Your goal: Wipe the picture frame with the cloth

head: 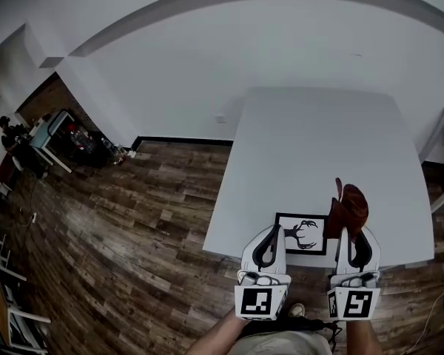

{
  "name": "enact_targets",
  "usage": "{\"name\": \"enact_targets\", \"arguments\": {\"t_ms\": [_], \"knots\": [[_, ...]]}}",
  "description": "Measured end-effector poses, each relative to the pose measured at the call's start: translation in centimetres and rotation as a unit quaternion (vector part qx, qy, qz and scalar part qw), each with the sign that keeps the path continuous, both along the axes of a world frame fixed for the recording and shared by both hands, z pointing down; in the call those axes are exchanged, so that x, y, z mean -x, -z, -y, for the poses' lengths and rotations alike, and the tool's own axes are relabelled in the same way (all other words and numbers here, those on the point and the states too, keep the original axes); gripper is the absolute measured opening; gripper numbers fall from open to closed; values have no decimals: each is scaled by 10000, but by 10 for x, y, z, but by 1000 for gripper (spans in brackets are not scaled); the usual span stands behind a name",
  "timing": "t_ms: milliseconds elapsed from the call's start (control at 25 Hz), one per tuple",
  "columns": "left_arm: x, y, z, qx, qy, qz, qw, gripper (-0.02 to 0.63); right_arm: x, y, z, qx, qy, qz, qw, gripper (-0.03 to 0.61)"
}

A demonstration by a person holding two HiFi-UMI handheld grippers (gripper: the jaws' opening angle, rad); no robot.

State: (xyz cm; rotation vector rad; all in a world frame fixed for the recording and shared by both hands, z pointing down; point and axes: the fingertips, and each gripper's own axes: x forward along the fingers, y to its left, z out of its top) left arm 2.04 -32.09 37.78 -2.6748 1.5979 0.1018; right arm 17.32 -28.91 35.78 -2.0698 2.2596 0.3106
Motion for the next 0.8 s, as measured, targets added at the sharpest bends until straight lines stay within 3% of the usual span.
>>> {"name": "enact_targets", "arguments": {"t_ms": [800], "knots": [[10,-4,-2,2,219,57,9997,0,5,-27,9,367,77,8,9993,94]]}}
